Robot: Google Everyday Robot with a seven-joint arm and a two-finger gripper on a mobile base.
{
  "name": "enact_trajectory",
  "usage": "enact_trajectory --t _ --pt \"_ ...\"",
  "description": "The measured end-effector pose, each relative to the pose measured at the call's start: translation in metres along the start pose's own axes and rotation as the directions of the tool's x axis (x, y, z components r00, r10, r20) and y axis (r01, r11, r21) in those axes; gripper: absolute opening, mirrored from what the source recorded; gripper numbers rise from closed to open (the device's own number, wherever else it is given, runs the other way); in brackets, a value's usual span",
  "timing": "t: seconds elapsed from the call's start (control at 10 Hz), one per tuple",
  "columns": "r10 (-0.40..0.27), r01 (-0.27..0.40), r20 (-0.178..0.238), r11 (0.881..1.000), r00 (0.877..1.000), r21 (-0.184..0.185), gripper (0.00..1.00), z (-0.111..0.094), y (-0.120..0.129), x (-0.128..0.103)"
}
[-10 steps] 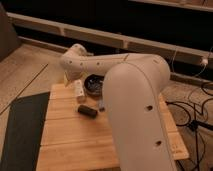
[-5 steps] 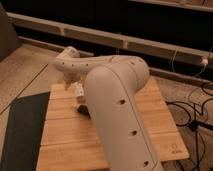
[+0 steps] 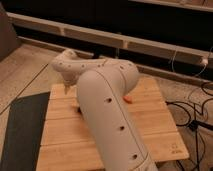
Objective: Place the bottle in the ceramic bowl
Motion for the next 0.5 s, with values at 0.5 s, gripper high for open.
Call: enact_trajectory --t 0.5 --pt "0.060 -0.061 -0.084 0.998 0.995 -0.006 0.65 0.025 -0.009 -0.002"
